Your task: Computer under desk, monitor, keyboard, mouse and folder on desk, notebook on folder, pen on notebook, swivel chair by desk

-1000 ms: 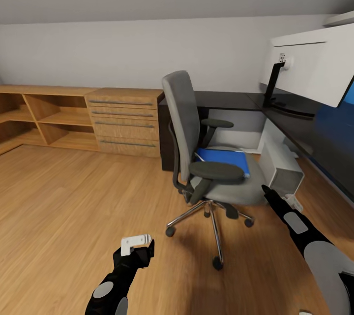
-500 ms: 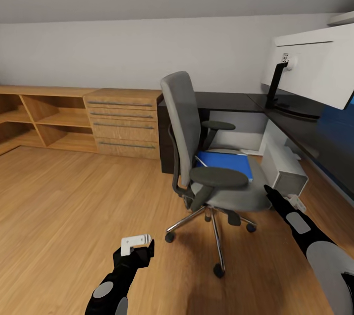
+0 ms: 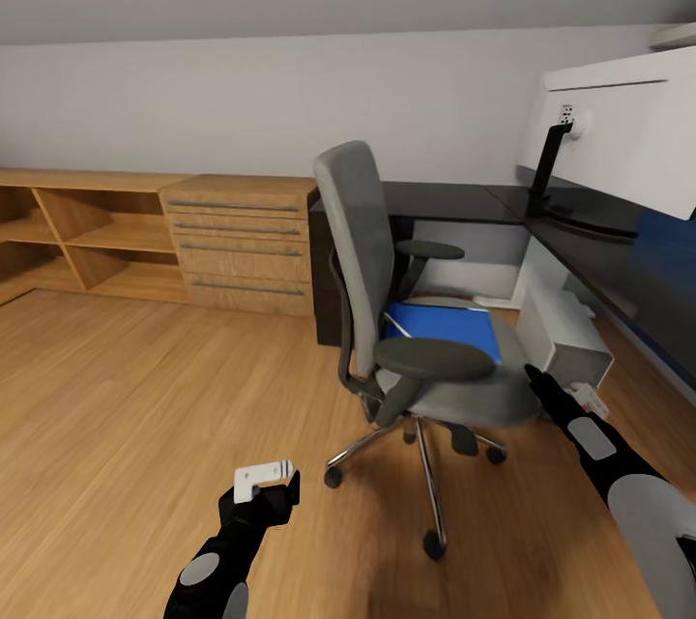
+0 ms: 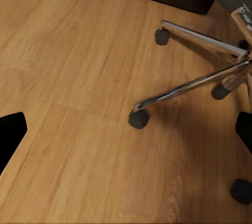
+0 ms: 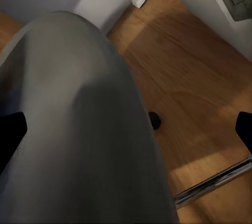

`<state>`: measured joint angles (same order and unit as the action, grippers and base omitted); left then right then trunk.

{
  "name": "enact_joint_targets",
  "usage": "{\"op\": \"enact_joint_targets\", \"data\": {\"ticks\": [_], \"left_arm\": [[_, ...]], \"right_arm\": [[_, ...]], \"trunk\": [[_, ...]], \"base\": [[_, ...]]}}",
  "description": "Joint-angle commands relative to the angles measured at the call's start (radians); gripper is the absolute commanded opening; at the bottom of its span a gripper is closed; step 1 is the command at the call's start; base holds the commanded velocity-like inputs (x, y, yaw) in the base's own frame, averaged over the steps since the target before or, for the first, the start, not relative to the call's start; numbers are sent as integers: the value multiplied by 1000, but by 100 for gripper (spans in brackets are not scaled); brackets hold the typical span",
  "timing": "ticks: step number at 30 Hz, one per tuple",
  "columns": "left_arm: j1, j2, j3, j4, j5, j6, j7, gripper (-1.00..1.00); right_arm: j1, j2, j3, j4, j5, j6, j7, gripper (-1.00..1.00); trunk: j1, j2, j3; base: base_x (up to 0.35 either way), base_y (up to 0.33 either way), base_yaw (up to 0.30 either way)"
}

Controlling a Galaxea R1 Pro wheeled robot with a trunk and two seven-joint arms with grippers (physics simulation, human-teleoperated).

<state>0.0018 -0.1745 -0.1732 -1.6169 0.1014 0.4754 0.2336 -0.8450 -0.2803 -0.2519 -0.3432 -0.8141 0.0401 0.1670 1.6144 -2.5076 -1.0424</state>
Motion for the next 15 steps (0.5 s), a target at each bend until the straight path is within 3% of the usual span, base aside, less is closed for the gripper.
{"op": "enact_joint_targets", "data": {"ticks": [1, 11, 15], "left_arm": [[0, 0, -2, -1, 11, 3, 9, 100], [0, 0, -2, -1, 11, 3, 9, 100], [0, 0, -2, -1, 11, 3, 9, 100]], "right_arm": [[0, 1, -1, 1, -10, 4, 5, 100], [0, 0, -1, 1, -10, 7, -6, 100], [0, 1, -1, -1, -12, 8, -53, 100]], "trunk": [[0, 0, -1], [0, 0, -1], [0, 0, -1]], "base": [[188, 0, 0], [49, 0, 0], [142, 0, 0]]}}
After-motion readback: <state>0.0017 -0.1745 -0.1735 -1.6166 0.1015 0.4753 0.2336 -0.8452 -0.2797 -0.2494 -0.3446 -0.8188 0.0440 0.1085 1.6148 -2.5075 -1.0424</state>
